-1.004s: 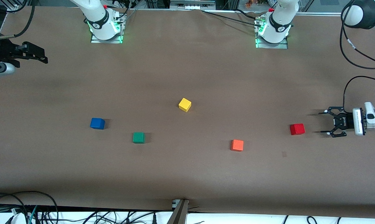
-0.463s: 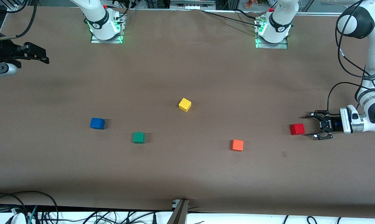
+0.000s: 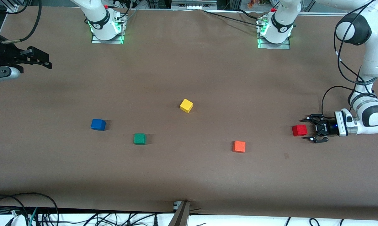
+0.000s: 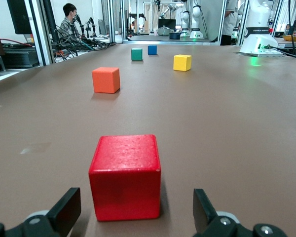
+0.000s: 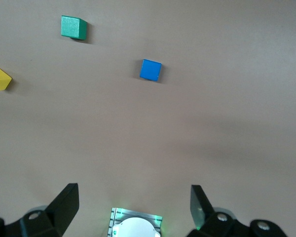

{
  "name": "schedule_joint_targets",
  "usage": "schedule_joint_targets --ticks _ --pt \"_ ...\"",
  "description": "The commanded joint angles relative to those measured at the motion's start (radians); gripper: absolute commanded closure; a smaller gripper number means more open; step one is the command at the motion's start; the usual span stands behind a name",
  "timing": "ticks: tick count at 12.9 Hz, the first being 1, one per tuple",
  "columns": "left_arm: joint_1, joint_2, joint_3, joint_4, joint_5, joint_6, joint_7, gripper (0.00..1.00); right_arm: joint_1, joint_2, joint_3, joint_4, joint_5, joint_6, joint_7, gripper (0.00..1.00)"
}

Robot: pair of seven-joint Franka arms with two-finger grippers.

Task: Pass red block to right arm, stack on blue
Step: 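Close the left gripper on the red cube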

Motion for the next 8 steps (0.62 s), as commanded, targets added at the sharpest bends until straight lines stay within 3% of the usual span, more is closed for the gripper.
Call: schedule_joint_targets --ticks 1,4,6,7,8 --pt "-0.021 0.023 0.0 0.037 -0.028 -0.025 0.062 0.0 0.002 0.002 -0.003 -0.014 -0.018 -0.013 -0.001 0.0" --pt "-0.035 0.023 0.0 0.037 -0.026 -0.022 0.062 0.0 0.01 0.001 -0.001 -0.014 -0.022 -0.038 0.007 0.0" --pt "-0.034 0.023 0.001 0.037 -0.028 -0.022 0.062 0.32 0.021 0.004 0.002 -0.012 -0.048 -0.036 0.008 0.0" --pt "-0.026 0.025 0.0 0.035 -0.042 -0.022 0.064 0.39 0.019 0.011 0.002 -0.009 -0.05 -0.033 0.01 0.0" --pt "-0.028 0.031 0.0 0.037 -0.074 -0.022 0.093 0.53 0.019 0.016 0.001 -0.008 -0.05 -0.027 0.011 0.0"
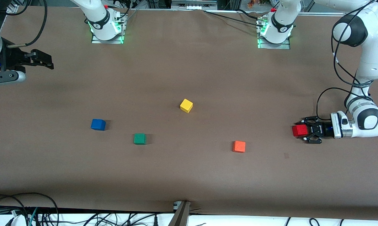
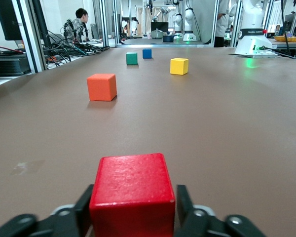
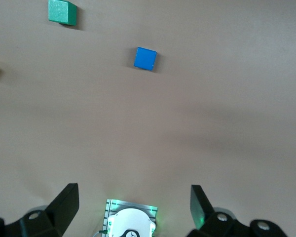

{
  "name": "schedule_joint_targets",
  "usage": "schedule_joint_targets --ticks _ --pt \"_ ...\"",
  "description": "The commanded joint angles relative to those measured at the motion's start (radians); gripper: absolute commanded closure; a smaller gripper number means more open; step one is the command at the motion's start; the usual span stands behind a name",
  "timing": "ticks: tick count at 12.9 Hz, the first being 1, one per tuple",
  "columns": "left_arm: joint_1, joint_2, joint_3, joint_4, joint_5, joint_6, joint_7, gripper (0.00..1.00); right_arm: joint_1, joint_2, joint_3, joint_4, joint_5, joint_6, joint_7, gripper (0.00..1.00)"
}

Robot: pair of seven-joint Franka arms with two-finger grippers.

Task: Pass red block to right arm, stack on blue
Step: 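Close the left gripper on the red cube, then lift the red cube with the left gripper while the right gripper approaches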

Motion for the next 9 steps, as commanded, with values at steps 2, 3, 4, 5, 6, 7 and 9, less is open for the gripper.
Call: schedule_joint_targets --ticks 2,3,4,5,6,7,9 --pt "0.0 0.029 0.008 0.022 -0.099 -0.02 0.17 0.75 0.006 0.024 0.0 -0.002 -0.016 0.004 0.011 0.0" --pt "0.001 0.037 0.008 0.021 -0.113 -0.02 0.172 0.95 0.006 0.03 0.0 -0.002 -0.016 0.006 0.011 0.0" --pt "0.0 0.049 0.009 0.018 -0.115 -0.02 0.174 1.0 0.003 0.05 0.0 -0.002 -0.014 0.012 0.01 0.0" --pt "0.003 0.061 0.009 0.01 -0.116 -0.02 0.171 1.0 0.001 0.07 -0.001 -0.001 -0.016 0.018 0.008 0.0" --pt "-0.006 0.063 0.009 0.019 -0.115 -0.02 0.175 1.0 0.0 0.093 -0.001 -0.001 -0.013 0.038 0.004 0.0" --pt "-0.021 0.058 0.009 0.022 -0.118 -0.02 0.162 1.0 0.0 0.11 -0.001 0.001 -0.007 0.052 -0.003 0.0" --pt "-0.046 0.038 -0.02 0.021 -0.133 -0.034 0.067 1.0 0.006 0.116 -0.001 -0.001 -0.005 0.052 -0.003 0.0"
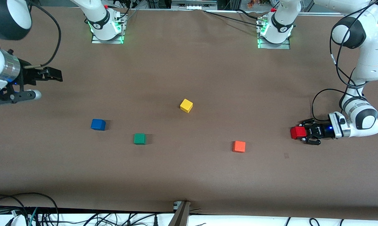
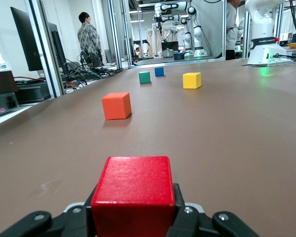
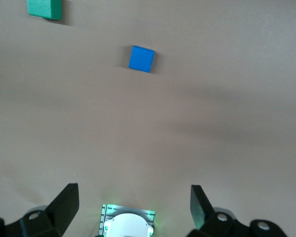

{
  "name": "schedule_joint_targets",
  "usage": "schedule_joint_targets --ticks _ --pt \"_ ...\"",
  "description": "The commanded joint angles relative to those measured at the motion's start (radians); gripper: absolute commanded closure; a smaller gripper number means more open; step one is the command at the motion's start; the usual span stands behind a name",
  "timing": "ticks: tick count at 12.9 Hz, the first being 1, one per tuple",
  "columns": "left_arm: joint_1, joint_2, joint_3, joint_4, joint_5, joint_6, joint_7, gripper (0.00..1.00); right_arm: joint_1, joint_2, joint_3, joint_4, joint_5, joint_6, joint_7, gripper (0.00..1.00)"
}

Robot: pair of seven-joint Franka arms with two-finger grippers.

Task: Pass red block to right arm, stack on blue
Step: 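Lift the red cube with the left gripper while the right gripper approaches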

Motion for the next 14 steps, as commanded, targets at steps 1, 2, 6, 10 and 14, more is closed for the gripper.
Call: schedule_joint_targets --ticks 1,2,6,10,14 --pt "-0.036 0.008 -0.056 0.019 -0.029 -0.04 -0.083 1.0 0.006 -0.003 0.0 -0.003 0.0 -0.006 -0.001 0.0" --pt "-0.039 0.011 -0.085 0.013 -0.028 -0.051 -0.132 1.0 0.008 -0.003 0.001 -0.003 0.0 -0.008 -0.001 0.0" --pt "-0.1 0.014 -0.246 -0.003 -0.032 -0.108 -0.4 1.0 0.037 -0.001 0.004 0.0 0.096 -0.005 0.018 0.0" --pt "-0.248 0.017 -0.349 -0.001 -0.268 -0.097 -0.449 1.0 0.035 0.075 0.003 0.004 0.345 0.058 0.018 0.0" --pt "-0.451 0.003 -0.355 0.02 -0.512 -0.091 -0.45 1.0 0.031 0.169 0.0 0.004 0.69 0.156 0.051 0.0"
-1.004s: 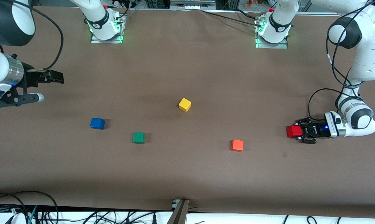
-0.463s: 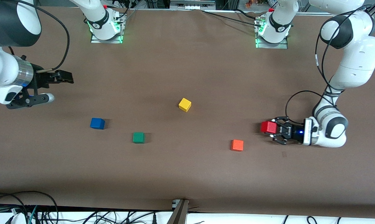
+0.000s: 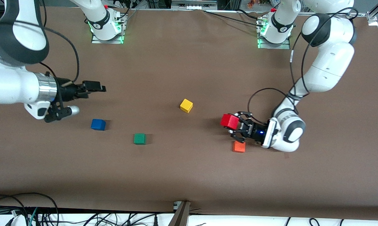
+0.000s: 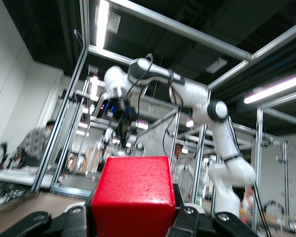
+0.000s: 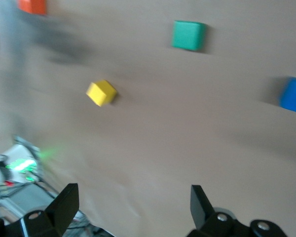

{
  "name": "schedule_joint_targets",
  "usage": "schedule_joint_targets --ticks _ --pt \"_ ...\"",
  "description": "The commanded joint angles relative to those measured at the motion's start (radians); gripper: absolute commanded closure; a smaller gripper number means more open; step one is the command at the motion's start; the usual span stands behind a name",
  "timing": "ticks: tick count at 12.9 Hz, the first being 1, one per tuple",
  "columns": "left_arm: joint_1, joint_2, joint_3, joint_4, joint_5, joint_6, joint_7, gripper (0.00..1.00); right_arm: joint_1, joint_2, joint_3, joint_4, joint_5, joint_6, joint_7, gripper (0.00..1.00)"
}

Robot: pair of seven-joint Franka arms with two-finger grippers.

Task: Pass red block to right arm, stack on blue
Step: 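Lift the red cube with the left gripper while the right gripper approaches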

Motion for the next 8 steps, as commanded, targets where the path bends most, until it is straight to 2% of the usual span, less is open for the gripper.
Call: schedule_joint_targets --ticks 1,4,8 --pt "-0.116 -0.024 0.004 0.026 -0.123 0.021 -0.005 1.0 0.001 0.048 0.002 0.006 0.182 0.066 0.075 0.0" --pt "-0.185 -0.091 0.004 0.028 -0.144 0.193 0.028 1.0 0.073 0.062 0.007 0.006 0.245 0.187 0.156 0.0" --pt "-0.292 -0.166 -0.01 0.029 -0.167 0.455 -0.009 1.0 0.19 0.06 0.007 0.008 0.252 0.332 0.395 0.0"
